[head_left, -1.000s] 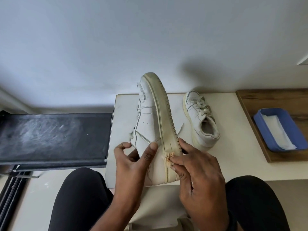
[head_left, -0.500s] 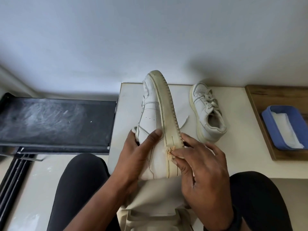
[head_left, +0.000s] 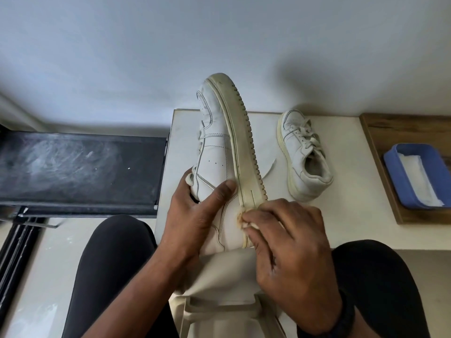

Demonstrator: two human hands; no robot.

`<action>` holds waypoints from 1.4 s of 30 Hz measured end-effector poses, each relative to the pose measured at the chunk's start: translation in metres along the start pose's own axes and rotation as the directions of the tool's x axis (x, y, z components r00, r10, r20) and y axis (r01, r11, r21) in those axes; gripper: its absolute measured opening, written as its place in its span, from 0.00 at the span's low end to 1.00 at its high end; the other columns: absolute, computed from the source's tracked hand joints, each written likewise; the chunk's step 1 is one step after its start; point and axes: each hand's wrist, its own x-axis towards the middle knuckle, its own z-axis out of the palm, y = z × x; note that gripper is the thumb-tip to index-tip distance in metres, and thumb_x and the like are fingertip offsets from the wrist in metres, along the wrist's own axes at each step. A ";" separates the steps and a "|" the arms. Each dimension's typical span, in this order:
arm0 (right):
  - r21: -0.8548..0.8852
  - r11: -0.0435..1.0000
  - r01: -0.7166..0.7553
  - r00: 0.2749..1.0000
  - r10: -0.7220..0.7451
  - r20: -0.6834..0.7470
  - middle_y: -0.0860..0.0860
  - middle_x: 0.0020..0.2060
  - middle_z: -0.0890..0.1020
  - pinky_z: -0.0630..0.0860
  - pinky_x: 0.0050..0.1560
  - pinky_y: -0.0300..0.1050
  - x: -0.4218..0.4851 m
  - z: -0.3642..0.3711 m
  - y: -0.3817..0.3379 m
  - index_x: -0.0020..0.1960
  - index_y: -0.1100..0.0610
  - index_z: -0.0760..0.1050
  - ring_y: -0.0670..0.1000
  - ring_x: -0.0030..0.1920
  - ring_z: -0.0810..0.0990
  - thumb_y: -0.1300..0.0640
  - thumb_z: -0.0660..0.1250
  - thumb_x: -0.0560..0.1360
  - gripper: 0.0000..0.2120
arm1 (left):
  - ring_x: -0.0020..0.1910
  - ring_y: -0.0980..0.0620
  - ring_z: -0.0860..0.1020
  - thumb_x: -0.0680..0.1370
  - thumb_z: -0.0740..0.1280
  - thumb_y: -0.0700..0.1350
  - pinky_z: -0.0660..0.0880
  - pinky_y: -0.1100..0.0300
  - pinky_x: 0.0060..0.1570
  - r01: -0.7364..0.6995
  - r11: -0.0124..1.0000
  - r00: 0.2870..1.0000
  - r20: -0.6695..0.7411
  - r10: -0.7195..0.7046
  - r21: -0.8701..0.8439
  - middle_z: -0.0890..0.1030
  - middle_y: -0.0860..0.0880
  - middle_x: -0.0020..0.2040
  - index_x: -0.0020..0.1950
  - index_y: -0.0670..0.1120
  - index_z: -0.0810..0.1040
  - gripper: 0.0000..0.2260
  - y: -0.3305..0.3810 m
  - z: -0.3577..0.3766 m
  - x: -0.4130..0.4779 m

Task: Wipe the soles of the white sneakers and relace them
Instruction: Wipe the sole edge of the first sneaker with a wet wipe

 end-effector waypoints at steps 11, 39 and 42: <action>0.078 0.990 -0.119 0.993 0.120 -0.007 0.52 0.45 0.81 0.80 0.44 0.49 0.009 -0.009 0.016 0.52 0.58 0.83 0.53 0.44 0.81 0.65 0.71 0.73 0.08 | 0.53 0.43 0.87 0.74 0.77 0.47 0.83 0.39 0.57 0.063 0.998 0.997 0.036 -0.062 -0.018 0.88 0.45 0.53 0.61 0.47 0.80 0.17 0.000 0.005 -0.005; 0.073 0.986 -0.150 0.988 0.148 0.030 0.50 0.44 0.82 0.81 0.43 0.46 0.022 -0.010 0.040 0.48 0.58 0.82 0.49 0.43 0.81 0.65 0.75 0.73 0.06 | 0.51 0.45 0.87 0.70 0.79 0.53 0.82 0.37 0.57 0.053 0.992 0.994 0.090 -0.064 0.115 0.88 0.48 0.51 0.55 0.52 0.83 0.17 -0.003 0.002 -0.006; 0.105 0.990 -0.097 0.994 0.090 0.068 0.50 0.45 0.82 0.79 0.46 0.42 0.019 -0.015 0.035 0.50 0.58 0.84 0.49 0.45 0.81 0.64 0.71 0.74 0.06 | 0.50 0.45 0.87 0.69 0.79 0.53 0.82 0.38 0.57 0.053 0.992 0.995 0.080 -0.062 0.114 0.88 0.48 0.51 0.56 0.52 0.83 0.17 -0.003 0.002 -0.006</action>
